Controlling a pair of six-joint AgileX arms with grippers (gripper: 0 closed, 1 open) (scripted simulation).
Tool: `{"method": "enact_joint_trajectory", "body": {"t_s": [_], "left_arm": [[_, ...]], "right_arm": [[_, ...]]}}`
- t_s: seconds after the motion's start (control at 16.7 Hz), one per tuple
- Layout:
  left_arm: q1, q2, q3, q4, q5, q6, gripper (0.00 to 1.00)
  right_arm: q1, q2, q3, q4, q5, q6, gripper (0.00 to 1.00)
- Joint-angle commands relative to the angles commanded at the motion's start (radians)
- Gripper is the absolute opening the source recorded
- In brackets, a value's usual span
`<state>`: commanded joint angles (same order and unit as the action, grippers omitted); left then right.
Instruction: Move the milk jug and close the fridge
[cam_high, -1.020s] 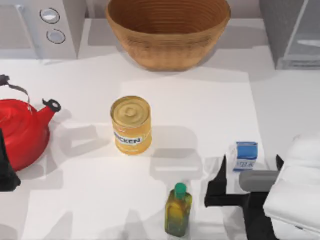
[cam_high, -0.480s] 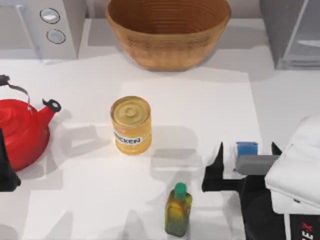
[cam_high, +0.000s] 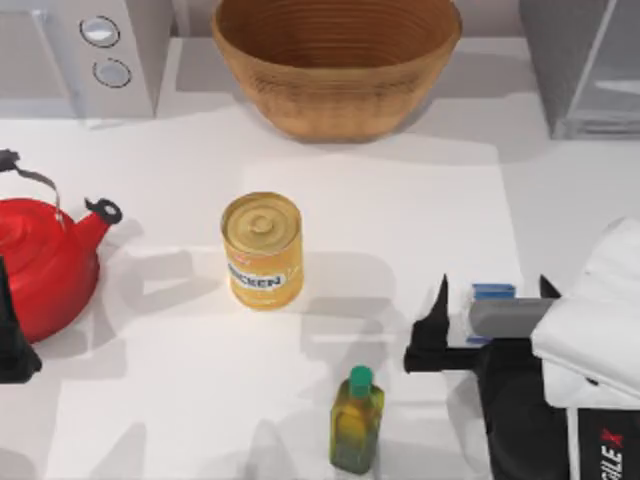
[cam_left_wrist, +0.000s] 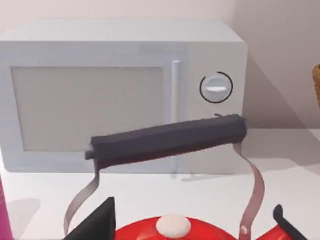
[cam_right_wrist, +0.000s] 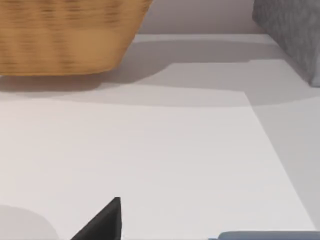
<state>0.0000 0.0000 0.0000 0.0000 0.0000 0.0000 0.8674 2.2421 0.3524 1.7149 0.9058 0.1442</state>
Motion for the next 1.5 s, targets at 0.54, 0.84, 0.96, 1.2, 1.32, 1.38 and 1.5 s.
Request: {"method": "enact_joint_trajectory", "body": {"t_s": [0.54, 0.84, 0.96, 1.2, 1.32, 1.38, 1.5], "left_arm": [[0.0, 0.0, 0.0, 0.0, 0.0, 0.0, 1.0], [0.0, 0.0, 0.0, 0.0, 0.0, 0.0, 1.0], [0.0, 0.0, 0.0, 0.0, 0.0, 0.0, 1.0], [0.0, 0.0, 0.0, 0.0, 0.0, 0.0, 1.0], [0.0, 0.0, 0.0, 0.0, 0.0, 0.0, 1.0], [0.0, 0.0, 0.0, 0.0, 0.0, 0.0, 1.0], [0.0, 0.0, 0.0, 0.0, 0.0, 0.0, 1.0]], "right_arm": [[0.0, 0.0, 0.0, 0.0, 0.0, 0.0, 0.17], [0.0, 0.0, 0.0, 0.0, 0.0, 0.0, 0.0], [0.0, 0.0, 0.0, 0.0, 0.0, 0.0, 0.0], [0.001, -0.002, -0.002, 0.0, 0.0, 0.0, 0.0], [0.001, -0.018, -0.003, -0.014, 0.0, 0.002, 0.0], [0.001, -0.038, -0.005, -0.031, 0.0, 0.002, 0.0], [0.001, -0.092, -0.011, -0.079, -0.001, 0.003, 0.0]]}}
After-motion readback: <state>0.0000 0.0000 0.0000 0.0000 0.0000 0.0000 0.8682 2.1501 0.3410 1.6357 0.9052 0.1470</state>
